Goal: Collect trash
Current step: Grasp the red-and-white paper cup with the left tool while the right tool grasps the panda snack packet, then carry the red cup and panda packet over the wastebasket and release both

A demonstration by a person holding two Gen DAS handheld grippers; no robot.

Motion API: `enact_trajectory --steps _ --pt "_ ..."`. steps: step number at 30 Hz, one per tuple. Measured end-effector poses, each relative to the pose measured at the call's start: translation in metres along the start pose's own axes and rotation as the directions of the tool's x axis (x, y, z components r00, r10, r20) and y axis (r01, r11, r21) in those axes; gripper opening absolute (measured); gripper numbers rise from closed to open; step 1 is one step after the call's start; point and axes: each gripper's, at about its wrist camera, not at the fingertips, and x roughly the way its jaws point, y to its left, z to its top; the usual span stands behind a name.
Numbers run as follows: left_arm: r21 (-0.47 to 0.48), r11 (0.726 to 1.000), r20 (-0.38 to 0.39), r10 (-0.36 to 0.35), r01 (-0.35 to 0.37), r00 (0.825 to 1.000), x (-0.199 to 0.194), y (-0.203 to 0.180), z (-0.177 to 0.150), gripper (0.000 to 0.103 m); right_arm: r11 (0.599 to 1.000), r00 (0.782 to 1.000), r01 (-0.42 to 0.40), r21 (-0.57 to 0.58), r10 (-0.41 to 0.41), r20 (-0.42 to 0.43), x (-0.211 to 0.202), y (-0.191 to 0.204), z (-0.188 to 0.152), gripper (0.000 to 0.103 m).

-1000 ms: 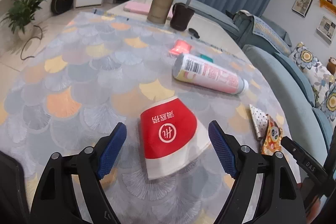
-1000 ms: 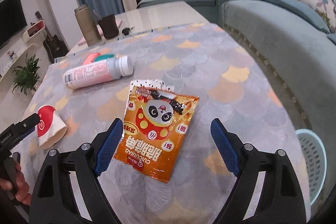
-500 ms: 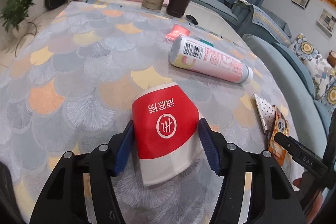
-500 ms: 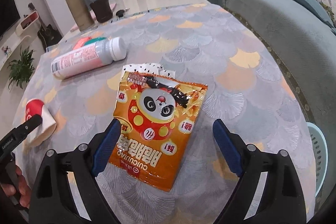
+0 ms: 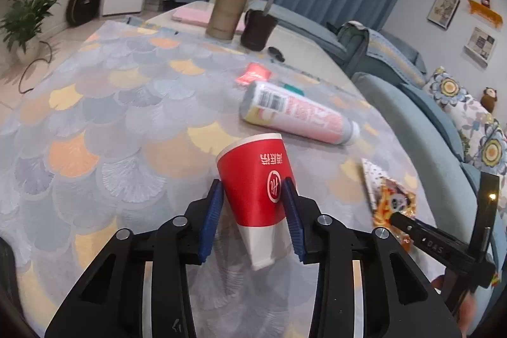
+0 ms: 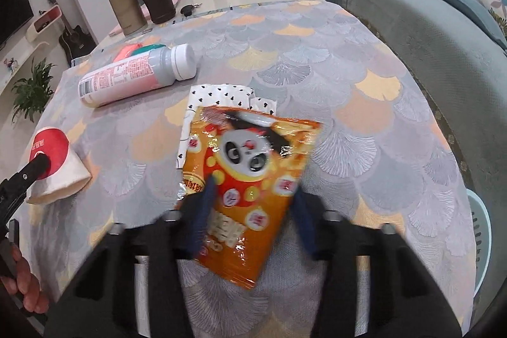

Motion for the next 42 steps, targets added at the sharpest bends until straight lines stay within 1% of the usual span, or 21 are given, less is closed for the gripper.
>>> enact_trajectory --steps 2,3,5,7,9,13,18,26,29,35,38,42 --pt "0.006 1.0 0.008 -0.02 0.02 1.0 -0.004 -0.004 -0.001 0.035 1.0 1.0 -0.006 0.0 0.006 0.015 -0.003 -0.001 0.0 0.017" --pt "0.009 0.999 0.014 -0.031 0.031 0.999 -0.006 -0.006 -0.001 0.035 1.0 0.999 -0.016 0.007 0.016 0.035 -0.007 -0.002 0.0 0.016" --pt "0.019 0.999 0.024 -0.051 0.051 0.998 -0.01 -0.011 0.0 0.035 0.999 0.997 -0.042 0.018 0.041 0.063 -0.013 -0.005 -0.001 0.009" --pt "0.027 0.997 0.033 -0.069 0.068 0.997 -0.014 -0.016 0.0 0.035 0.998 0.995 -0.058 0.029 0.055 0.079 -0.017 -0.008 -0.001 0.006" --pt "0.041 0.995 0.042 -0.09 0.089 0.995 -0.019 -0.022 0.001 0.035 0.996 0.992 -0.076 0.041 0.072 0.103 -0.023 -0.012 -0.002 0.005" --pt "0.065 0.988 0.065 -0.143 0.139 0.988 -0.03 -0.035 0.005 0.035 0.995 0.989 -0.083 0.053 0.076 0.131 -0.035 -0.019 -0.004 0.004" --pt "0.108 0.978 0.084 -0.19 0.181 0.978 -0.044 -0.058 0.008 0.035 0.992 0.978 -0.098 0.081 0.081 0.19 -0.069 -0.036 -0.005 0.003" --pt "0.187 0.952 0.085 -0.26 0.241 0.962 -0.062 -0.106 0.007 0.035 0.993 0.96 -0.034 0.11 0.002 0.279 -0.126 -0.069 -0.006 0.002" --pt "0.223 0.938 0.08 -0.29 0.266 0.954 -0.07 -0.129 0.007 0.035 0.99 0.948 -0.016 0.144 -0.031 0.318 -0.156 -0.089 -0.011 0.002" --pt "0.308 0.893 0.063 -0.364 0.328 0.929 -0.087 -0.189 0.002 0.035 0.974 0.919 0.038 0.225 -0.123 0.375 -0.206 -0.136 -0.027 0.002" --pt "0.36 0.861 0.043 -0.401 0.36 0.915 -0.092 -0.226 -0.004 0.035 0.956 0.902 0.071 0.285 -0.183 0.39 -0.232 -0.17 -0.042 0.002" --pt "0.417 0.811 -0.007 -0.448 0.41 0.894 -0.093 -0.277 -0.021 0.035 0.927 0.884 0.128 0.352 -0.267 0.383 -0.252 -0.211 -0.064 0.002"
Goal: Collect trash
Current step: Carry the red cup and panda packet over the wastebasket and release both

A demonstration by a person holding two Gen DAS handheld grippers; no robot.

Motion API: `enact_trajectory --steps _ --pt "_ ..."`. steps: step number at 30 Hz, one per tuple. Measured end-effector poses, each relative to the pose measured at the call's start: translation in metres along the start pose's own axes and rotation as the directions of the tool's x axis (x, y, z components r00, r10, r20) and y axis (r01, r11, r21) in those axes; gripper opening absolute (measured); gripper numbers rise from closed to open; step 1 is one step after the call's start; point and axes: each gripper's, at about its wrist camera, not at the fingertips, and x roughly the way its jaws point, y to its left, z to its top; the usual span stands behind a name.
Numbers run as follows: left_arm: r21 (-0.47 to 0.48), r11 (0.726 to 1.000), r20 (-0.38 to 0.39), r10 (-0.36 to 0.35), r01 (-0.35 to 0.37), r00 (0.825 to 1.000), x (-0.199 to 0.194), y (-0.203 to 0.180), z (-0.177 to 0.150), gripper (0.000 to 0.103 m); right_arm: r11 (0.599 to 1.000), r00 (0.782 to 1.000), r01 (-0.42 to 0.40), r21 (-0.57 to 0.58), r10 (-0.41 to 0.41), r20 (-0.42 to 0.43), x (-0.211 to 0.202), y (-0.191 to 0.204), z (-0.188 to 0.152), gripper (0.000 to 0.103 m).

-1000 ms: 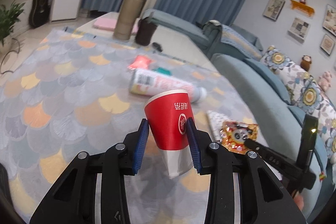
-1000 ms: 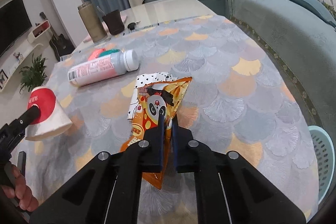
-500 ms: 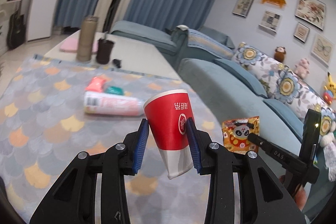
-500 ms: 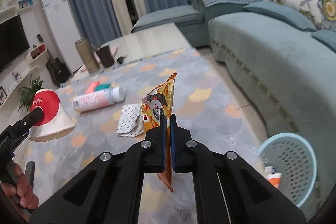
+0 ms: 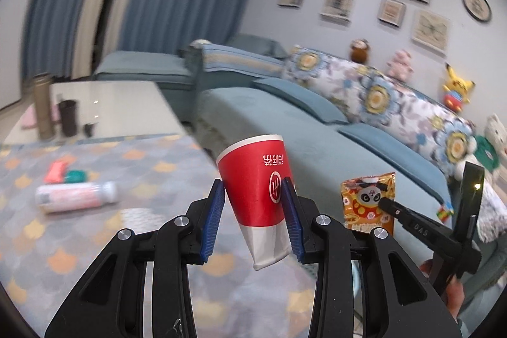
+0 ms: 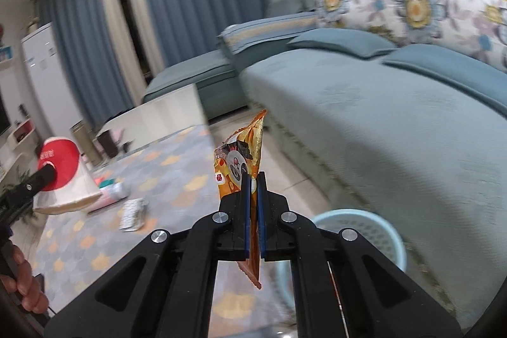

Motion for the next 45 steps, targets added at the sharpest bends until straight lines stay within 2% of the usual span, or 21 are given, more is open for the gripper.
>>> enact_trajectory --steps 5,7,9,12,15,19,24,27,32,37,41,45 --pt "0.048 0.996 -0.065 -0.075 0.078 0.995 0.041 -0.05 -0.013 0.035 0.995 0.996 0.084 0.061 -0.082 -0.027 -0.003 -0.06 -0.013 0.002" --pt "0.06 0.992 -0.113 -0.108 0.115 0.988 0.064 -0.066 -0.025 0.035 0.991 0.992 0.117 0.069 -0.114 -0.049 0.001 -0.077 -0.021 0.002" --pt "0.045 0.986 -0.186 -0.147 0.157 0.972 0.093 -0.074 -0.043 0.035 0.986 0.987 0.146 0.081 -0.14 -0.078 0.009 -0.092 -0.031 0.002" --pt "0.031 0.983 -0.261 -0.165 0.18 0.951 0.121 -0.08 -0.066 0.035 0.978 0.976 0.182 0.106 -0.166 -0.143 0.027 -0.117 -0.052 0.002" --pt "0.028 0.982 -0.342 -0.168 0.189 0.924 0.146 -0.083 -0.091 0.035 0.971 0.964 0.197 0.138 -0.167 -0.205 0.048 -0.133 -0.07 0.002" --pt "0.016 0.981 -0.409 -0.169 0.193 0.897 0.165 -0.08 -0.109 0.036 0.963 0.947 0.204 0.174 -0.149 -0.284 0.075 -0.147 -0.096 0.002" --pt "0.009 0.981 -0.448 -0.17 0.194 0.878 0.176 -0.074 -0.121 0.037 0.963 0.935 0.2 0.183 -0.131 -0.331 0.097 -0.151 -0.117 0.002" --pt "-0.003 0.981 -0.459 -0.172 0.191 0.872 0.179 -0.07 -0.124 0.042 0.961 0.927 0.196 0.194 -0.118 -0.356 0.105 -0.153 -0.123 0.003" --pt "-0.006 0.983 -0.453 -0.165 0.182 0.876 0.175 -0.063 -0.122 0.043 0.962 0.922 0.191 0.194 -0.108 -0.372 0.109 -0.15 -0.122 0.006" --pt "-0.016 0.984 -0.432 -0.168 0.179 0.886 0.166 -0.054 -0.114 0.043 0.97 0.927 0.177 0.169 -0.106 -0.361 0.104 -0.143 -0.117 0.009" --pt "-0.015 0.984 -0.412 -0.169 0.179 0.895 0.156 -0.048 -0.107 0.043 0.973 0.93 0.171 0.156 -0.107 -0.353 0.099 -0.135 -0.113 0.022" --pt "-0.015 0.983 -0.379 -0.177 0.185 0.908 0.141 -0.041 -0.096 0.043 0.98 0.943 0.149 0.134 -0.1 -0.316 0.085 -0.116 -0.099 0.033"
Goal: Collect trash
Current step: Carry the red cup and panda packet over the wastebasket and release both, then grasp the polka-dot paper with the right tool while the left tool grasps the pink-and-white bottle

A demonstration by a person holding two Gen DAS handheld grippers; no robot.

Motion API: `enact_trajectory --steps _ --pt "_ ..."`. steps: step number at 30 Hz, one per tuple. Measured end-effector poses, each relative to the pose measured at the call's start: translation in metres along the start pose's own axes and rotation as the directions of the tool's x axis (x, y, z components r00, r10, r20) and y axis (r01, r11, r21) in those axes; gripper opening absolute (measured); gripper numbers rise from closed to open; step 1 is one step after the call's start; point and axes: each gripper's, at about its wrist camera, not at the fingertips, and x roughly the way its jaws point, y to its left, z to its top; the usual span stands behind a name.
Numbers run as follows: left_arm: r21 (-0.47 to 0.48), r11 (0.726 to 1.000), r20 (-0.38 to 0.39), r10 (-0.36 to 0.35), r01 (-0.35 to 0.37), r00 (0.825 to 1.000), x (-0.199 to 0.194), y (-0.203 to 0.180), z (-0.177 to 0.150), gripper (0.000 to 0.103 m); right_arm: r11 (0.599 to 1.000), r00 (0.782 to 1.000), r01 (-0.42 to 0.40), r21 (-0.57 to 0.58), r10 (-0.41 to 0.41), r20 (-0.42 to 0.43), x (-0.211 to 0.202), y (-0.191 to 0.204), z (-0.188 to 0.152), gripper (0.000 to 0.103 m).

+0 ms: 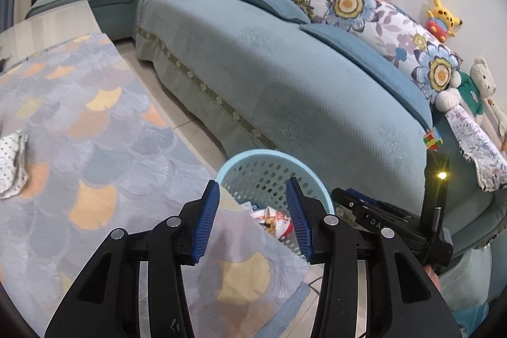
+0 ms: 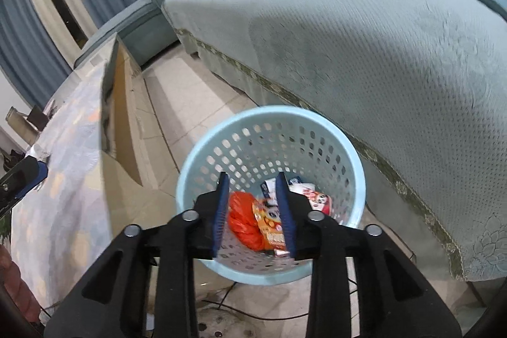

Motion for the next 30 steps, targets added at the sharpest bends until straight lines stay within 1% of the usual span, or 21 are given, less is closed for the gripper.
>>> enact_trajectory --steps 1,2,4,7,9,10,11,12,13,15,17,18,20,21,22,24,25,26,27,28,30 --pt "0.0 1.0 0.009 0.001 -0.001 1.0 -0.004 0.001 0.001 0.043 1.0 1.0 -0.008 -0.009 0.008 0.015 -0.006 0.008 0.001 0.039" --pt "0.0 1.0 0.021 0.001 -0.001 1.0 -0.011 0.002 0.001 0.044 1.0 0.999 -0.015 -0.017 0.016 0.031 -0.012 0.014 0.002 0.042" --pt "-0.001 1.0 0.055 0.008 -0.008 0.998 -0.026 0.006 0.004 0.051 0.999 0.997 -0.037 -0.035 0.039 0.066 -0.026 0.03 0.009 0.044" --pt "-0.018 1.0 0.106 0.019 -0.017 0.994 -0.054 0.018 0.008 0.051 0.994 0.991 -0.079 -0.073 0.087 0.107 -0.043 0.059 0.018 0.048" --pt "-0.038 0.999 0.145 0.04 -0.035 0.989 -0.075 0.029 0.012 0.052 0.989 0.985 -0.098 -0.113 0.113 0.13 -0.053 0.086 0.024 0.052" --pt "-0.053 0.998 0.164 0.054 -0.046 0.985 -0.086 0.036 0.015 0.053 0.986 0.983 -0.107 -0.127 0.124 0.136 -0.056 0.095 0.026 0.053" --pt "-0.073 0.995 0.182 0.081 -0.068 0.98 -0.1 0.046 0.018 0.054 0.981 0.979 -0.125 -0.146 0.146 0.14 -0.059 0.11 0.029 0.054" --pt "-0.094 0.992 0.198 0.096 -0.079 0.976 -0.111 0.054 0.021 0.054 0.975 0.975 -0.144 -0.17 0.169 0.141 -0.06 0.126 0.031 0.054" --pt "-0.143 0.987 0.215 0.109 -0.079 0.971 -0.125 0.068 0.024 0.054 0.967 0.972 -0.159 -0.197 0.188 0.139 -0.061 0.141 0.031 0.054" --pt "-0.217 0.975 0.228 0.103 -0.053 0.968 -0.146 0.093 0.029 0.054 0.938 0.962 -0.209 -0.278 0.248 0.112 -0.06 0.176 0.03 0.054" --pt "-0.254 0.964 0.248 0.146 -0.081 0.958 -0.168 0.117 0.031 0.054 0.906 0.955 -0.227 -0.357 0.279 0.101 -0.06 0.214 0.024 0.054" --pt "-0.262 0.958 0.253 0.185 -0.117 0.95 -0.179 0.131 0.031 0.055 0.891 0.952 -0.237 -0.387 0.293 0.091 -0.058 0.232 0.022 0.054" --pt "-0.284 0.939 0.254 0.268 -0.193 0.929 -0.194 0.158 0.03 0.059 0.871 0.947 -0.255 -0.42 0.313 0.073 -0.053 0.26 0.019 0.055" --pt "-0.308 0.923 0.253 0.313 -0.231 0.915 -0.202 0.177 0.026 0.061 0.86 0.946 -0.263 -0.437 0.319 0.058 -0.046 0.28 0.017 0.055" --pt "-0.333 0.908 0.248 0.345 -0.254 0.905 -0.206 0.193 0.024 0.061 0.853 0.946 -0.263 -0.45 0.319 0.051 -0.041 0.292 0.014 0.055" --pt "-0.391 0.871 0.23 0.406 -0.298 0.884 -0.212 0.229 0.016 0.061 0.842 0.955 -0.245 -0.481 0.296 0.032 -0.021 0.324 0.007 0.059" --pt "-0.423 0.847 0.214 0.439 -0.323 0.873 -0.212 0.25 0.011 0.061 0.842 0.96 -0.233 -0.486 0.28 0.024 -0.01 0.337 0.003 0.064" --pt "-0.451 0.826 0.197 0.461 -0.338 0.865 -0.212 0.268 0.007 0.061 0.842 0.963 -0.231 -0.487 0.269 0.008 0.002 0.347 0.0 0.065" --pt "-0.47 0.815 0.189 0.469 -0.34 0.863 -0.213 0.281 0.004 0.061 0.841 0.964 -0.239 -0.485 0.267 -0.01 0.012 0.351 -0.003 0.065" --pt "-0.496 0.799 0.179 0.476 -0.339 0.861 -0.213 0.298 0.0 0.061 0.838 0.964 -0.254 -0.483 0.263 -0.049 0.03 0.362 -0.007 0.065" --pt "-0.537 0.778 0.174 0.481 -0.326 0.86 -0.213 0.321 -0.007 0.061 0.841 0.966 -0.253 -0.478 0.245 -0.081 0.05 0.375 -0.016 0.065"
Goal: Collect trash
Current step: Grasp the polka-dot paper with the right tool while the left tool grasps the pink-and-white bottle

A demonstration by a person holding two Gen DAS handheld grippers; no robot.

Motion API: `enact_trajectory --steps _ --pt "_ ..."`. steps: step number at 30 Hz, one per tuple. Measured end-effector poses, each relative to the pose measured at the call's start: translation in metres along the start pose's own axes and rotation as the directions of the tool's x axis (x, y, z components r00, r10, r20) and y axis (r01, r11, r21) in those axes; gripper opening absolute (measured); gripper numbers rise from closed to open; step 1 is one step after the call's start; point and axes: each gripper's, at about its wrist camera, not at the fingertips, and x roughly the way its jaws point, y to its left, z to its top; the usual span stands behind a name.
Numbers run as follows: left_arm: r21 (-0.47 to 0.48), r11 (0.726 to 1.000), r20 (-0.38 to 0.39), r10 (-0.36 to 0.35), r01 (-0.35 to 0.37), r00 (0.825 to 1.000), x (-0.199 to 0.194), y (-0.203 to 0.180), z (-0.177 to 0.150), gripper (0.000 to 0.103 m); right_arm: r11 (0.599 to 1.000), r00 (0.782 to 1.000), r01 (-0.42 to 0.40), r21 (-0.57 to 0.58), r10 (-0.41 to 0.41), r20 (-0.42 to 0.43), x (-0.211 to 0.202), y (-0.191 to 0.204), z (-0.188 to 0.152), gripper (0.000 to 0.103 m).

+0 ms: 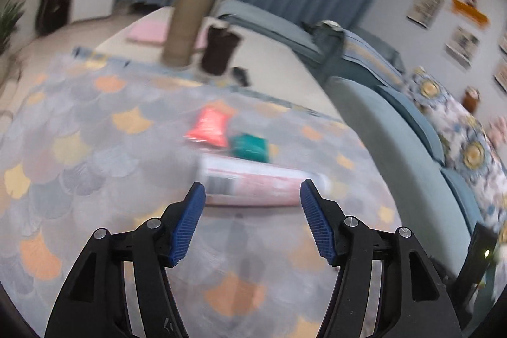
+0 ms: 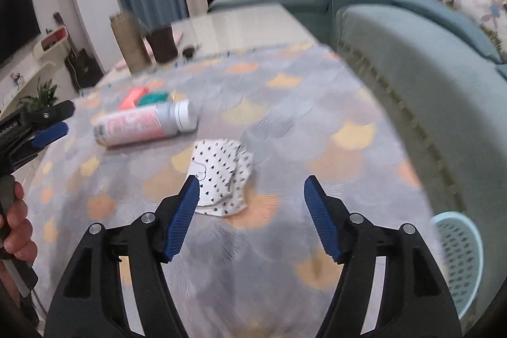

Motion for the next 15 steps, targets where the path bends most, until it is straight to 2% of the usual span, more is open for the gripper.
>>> enact_trajectory --steps 3,4,6,9,10,11,13,14,15 --pt "-0.054 0.998 -0.031 -0.021 0.02 0.999 0.02 0.02 0.005 0.064 1.0 0.999 0.006 0.014 -0.006 -0.033 0.025 0.004 0.0 0.065" --pt "-0.072 0.996 -0.058 -0.06 0.056 0.996 0.029 0.025 0.006 0.068 1.0 0.999 0.0 0.024 0.001 -0.039 0.03 0.004 0.0 0.065" --pt "-0.123 0.986 -0.099 -0.125 0.113 0.987 0.046 0.032 0.005 0.068 0.999 0.998 -0.009 0.044 0.012 -0.067 0.041 0.002 0.002 0.065" --pt "-0.141 0.984 -0.109 -0.121 0.105 0.987 0.059 0.039 0.002 0.068 0.999 0.994 -0.016 0.044 0.021 -0.11 0.052 0.004 0.005 0.062" --pt "-0.134 0.985 -0.106 -0.126 0.112 0.986 0.06 0.037 0.0 0.068 0.999 0.993 -0.011 0.041 0.016 -0.113 0.053 0.004 0.005 0.055" --pt "-0.121 0.986 -0.111 -0.132 0.119 0.985 0.059 0.034 -0.002 0.068 0.999 0.994 -0.014 0.035 0.017 -0.111 0.052 0.005 0.005 0.037" --pt "-0.091 0.984 -0.122 -0.164 0.154 0.979 0.057 0.028 -0.009 0.068 0.999 0.993 -0.026 0.019 0.028 -0.116 0.052 0.008 0.003 0.019" --pt "-0.076 0.982 -0.136 -0.184 0.175 0.973 0.055 0.022 -0.013 0.068 0.999 0.992 -0.037 0.02 0.039 -0.116 0.05 0.008 0.002 0.013" --pt "-0.063 0.978 -0.151 -0.207 0.199 0.967 0.053 0.017 -0.017 0.068 0.999 0.992 -0.048 0.027 0.05 -0.117 0.049 0.007 0.002 0.011"
